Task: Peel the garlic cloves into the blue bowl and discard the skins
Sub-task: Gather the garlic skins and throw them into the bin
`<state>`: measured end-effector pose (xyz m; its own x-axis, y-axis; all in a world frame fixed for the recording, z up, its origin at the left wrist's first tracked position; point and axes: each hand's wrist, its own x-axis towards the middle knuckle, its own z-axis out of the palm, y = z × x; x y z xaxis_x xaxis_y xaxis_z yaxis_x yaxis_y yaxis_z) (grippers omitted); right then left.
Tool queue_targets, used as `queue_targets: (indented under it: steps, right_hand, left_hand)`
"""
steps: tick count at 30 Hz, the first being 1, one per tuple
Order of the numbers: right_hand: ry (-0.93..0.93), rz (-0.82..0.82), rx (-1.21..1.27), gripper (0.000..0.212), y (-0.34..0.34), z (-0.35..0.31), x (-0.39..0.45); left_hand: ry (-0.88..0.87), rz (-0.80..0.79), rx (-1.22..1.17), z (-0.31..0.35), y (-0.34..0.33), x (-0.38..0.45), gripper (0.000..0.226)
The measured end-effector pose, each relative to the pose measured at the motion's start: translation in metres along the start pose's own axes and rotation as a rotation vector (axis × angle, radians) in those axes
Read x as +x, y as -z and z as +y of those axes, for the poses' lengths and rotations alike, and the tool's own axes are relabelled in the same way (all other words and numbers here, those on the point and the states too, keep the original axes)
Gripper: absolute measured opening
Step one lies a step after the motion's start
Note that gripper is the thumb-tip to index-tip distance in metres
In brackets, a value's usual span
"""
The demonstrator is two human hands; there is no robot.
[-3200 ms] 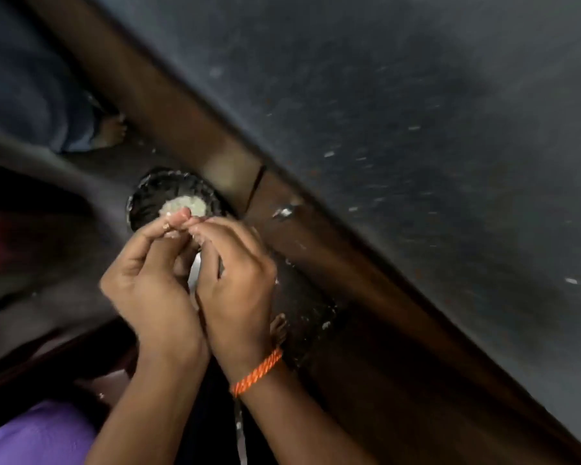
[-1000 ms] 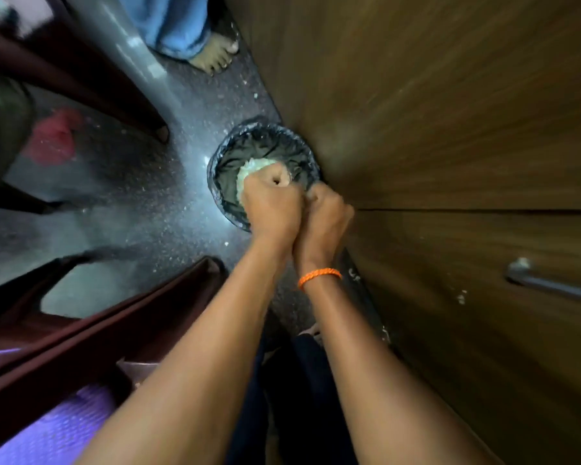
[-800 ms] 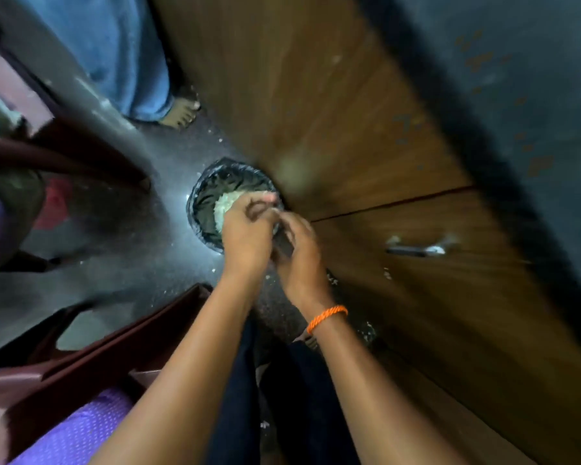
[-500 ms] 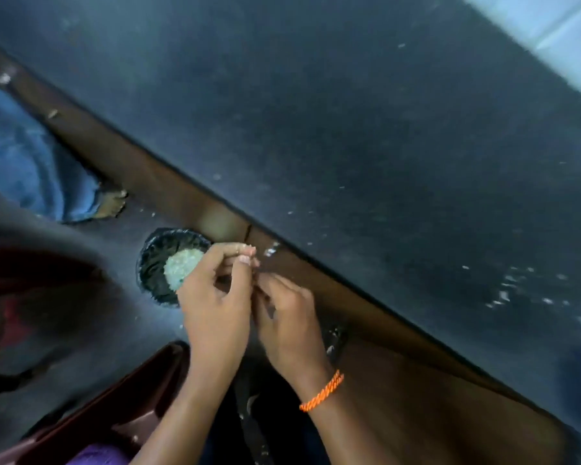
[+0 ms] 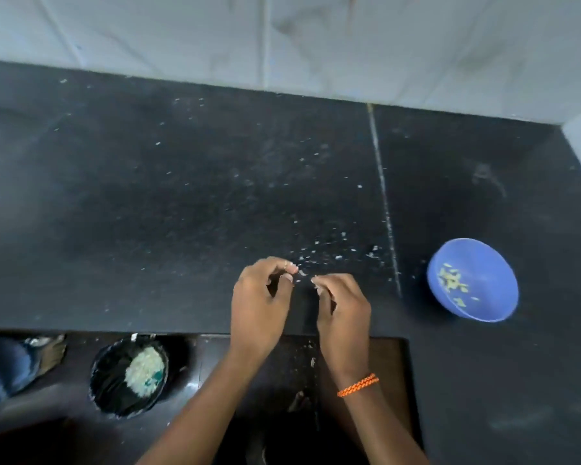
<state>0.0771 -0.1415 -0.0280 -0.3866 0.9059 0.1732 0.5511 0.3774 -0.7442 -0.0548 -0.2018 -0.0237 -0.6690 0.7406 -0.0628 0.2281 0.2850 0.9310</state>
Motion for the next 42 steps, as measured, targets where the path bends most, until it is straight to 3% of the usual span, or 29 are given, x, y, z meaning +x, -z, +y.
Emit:
queue_targets:
  steps: [2,4,9,14,19,22,25,27,34,42]
  right_hand:
    - [-0.083,0.045,-0.021,0.013,0.015,0.016,0.008]
    - [-0.128,0.063,-0.068,0.021,0.030,0.028,0.022]
    - [-0.126,0.068,-0.121,0.027,0.068,0.061,0.047]
    - [-0.151,0.130,-0.153,0.020,0.106,0.066,0.062]
    - [-0.193,0.283,-0.224,0.025,0.144,0.082,0.077]
    - [-0.299,0.460,-0.265,0.022,0.162,0.107,0.076]
    - [-0.487,0.604,-0.336,0.021,0.173,0.130,0.067]
    - [-0.591,0.663,-0.218,0.026,0.173,0.134,0.064]
    - [-0.523,0.655,-0.018,0.038,0.133,0.102,0.074]
    - [-0.508,0.575,0.032,0.041,0.082,0.060,0.082]
  left_hand:
    - [0.013,-0.048,0.055,0.009,-0.033,0.003,0.027]
    - [0.047,-0.072,0.070,0.019,-0.058,0.007,0.031]
    - [0.047,-0.176,0.156,0.045,-0.107,0.019,0.035]
    - [0.027,-0.277,0.136,0.083,-0.150,0.037,0.027]
    - [-0.026,-0.427,0.188,0.117,-0.198,0.057,0.006]
    - [-0.045,-0.525,0.298,0.125,-0.213,0.066,0.020]
    - [-0.056,-0.627,0.361,0.126,-0.217,0.071,0.032]
    - [-0.055,-0.654,0.351,0.125,-0.215,0.073,0.029]
    - [-0.032,-0.573,0.352,0.111,-0.175,0.105,0.042]
    - [0.093,-0.485,0.406,0.101,-0.122,0.126,0.051]
